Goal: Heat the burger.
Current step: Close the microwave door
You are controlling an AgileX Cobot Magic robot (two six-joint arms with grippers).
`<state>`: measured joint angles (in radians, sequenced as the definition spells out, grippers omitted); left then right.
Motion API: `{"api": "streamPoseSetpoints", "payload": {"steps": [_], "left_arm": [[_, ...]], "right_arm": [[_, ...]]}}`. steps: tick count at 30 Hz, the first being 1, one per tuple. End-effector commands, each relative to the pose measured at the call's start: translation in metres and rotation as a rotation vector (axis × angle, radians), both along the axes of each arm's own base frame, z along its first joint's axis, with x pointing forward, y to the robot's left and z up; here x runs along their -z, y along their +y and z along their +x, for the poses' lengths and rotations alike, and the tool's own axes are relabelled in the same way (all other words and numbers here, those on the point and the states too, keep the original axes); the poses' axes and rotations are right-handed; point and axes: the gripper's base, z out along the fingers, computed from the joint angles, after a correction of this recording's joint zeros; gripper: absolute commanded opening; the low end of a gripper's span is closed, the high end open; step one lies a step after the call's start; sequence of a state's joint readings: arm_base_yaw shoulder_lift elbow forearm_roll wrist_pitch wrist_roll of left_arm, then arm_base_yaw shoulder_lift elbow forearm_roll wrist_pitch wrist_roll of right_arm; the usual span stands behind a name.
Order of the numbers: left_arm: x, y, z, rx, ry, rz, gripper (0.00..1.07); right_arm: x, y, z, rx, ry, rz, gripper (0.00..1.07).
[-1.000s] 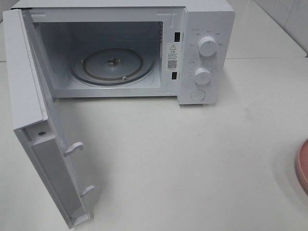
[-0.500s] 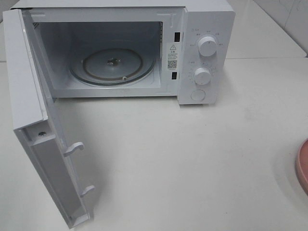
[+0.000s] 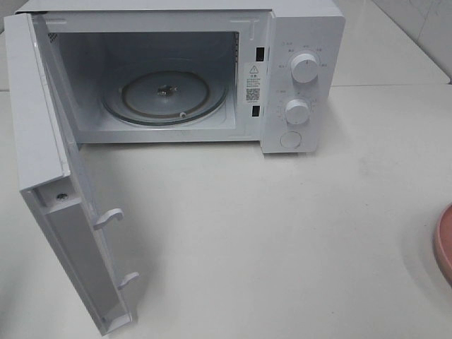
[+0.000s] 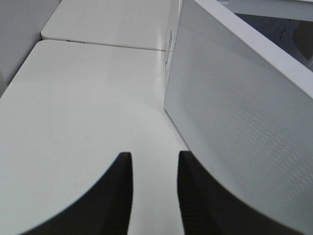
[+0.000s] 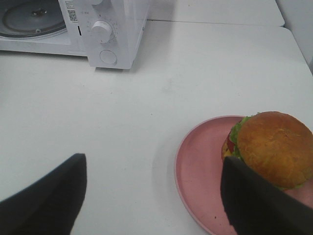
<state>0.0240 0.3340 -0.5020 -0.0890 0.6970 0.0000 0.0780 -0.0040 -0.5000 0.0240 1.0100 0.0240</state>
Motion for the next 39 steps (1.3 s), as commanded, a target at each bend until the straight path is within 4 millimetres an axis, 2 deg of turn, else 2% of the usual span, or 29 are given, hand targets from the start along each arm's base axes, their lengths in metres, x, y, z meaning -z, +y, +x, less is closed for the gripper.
{"api": "streamPoseSetpoints", "payload": {"steps": [1, 2, 4, 8, 9, 11, 20, 24, 28, 29, 36, 39], "left_arm": [[0.002, 0.000, 0.011, -0.007, -0.026, -0.016, 0.11], [0.005, 0.001, 0.020, -0.012, -0.031, -0.020, 0.03], [0.007, 0.001, 0.024, -0.016, -0.039, -0.020, 0.00], [0.021, 0.004, 0.045, -0.039, -0.099, -0.019, 0.00], [0.021, 0.004, 0.045, -0.039, -0.099, -0.019, 0.00], [0.029, 0.006, 0.057, -0.057, -0.174, -0.016, 0.00], [0.051, 0.008, 0.081, -0.065, -0.292, 0.031, 0.00], [0.062, -0.003, 0.099, 0.053, -0.316, 0.128, 0.00], [0.070, -0.010, 0.108, 0.146, -0.314, 0.198, 0.00], [0.077, -0.013, 0.114, 0.189, -0.288, 0.207, 0.00], [0.090, -0.020, 0.131, 0.224, -0.255, 0.096, 0.00], [0.095, -0.032, 0.137, 0.326, -0.275, 0.090, 0.00]], "right_arm": [[0.000, 0.000, -0.003, 0.004, -0.042, -0.005, 0.75], [0.000, 0.000, -0.003, 0.004, -0.042, -0.005, 0.75], [0.000, 0.000, -0.003, 0.004, -0.042, -0.005, 0.75], [0.000, 0.000, -0.003, 0.004, -0.042, -0.005, 0.75], [0.000, 0.000, -0.003, 0.004, -0.042, -0.005, 0.75], [0.000, 0.000, -0.003, 0.004, -0.042, -0.005, 0.75], [0.000, 0.000, -0.003, 0.004, -0.042, -0.005, 0.75], [0.000, 0.000, -0.003, 0.004, -0.042, -0.005, 0.75], [0.000, 0.000, -0.003, 0.004, -0.042, -0.005, 0.75], [0.000, 0.000, -0.003, 0.004, -0.042, -0.005, 0.75], [0.000, 0.000, -0.003, 0.004, -0.042, -0.005, 0.75], [0.000, 0.000, -0.003, 0.004, -0.042, -0.005, 0.75]]}}
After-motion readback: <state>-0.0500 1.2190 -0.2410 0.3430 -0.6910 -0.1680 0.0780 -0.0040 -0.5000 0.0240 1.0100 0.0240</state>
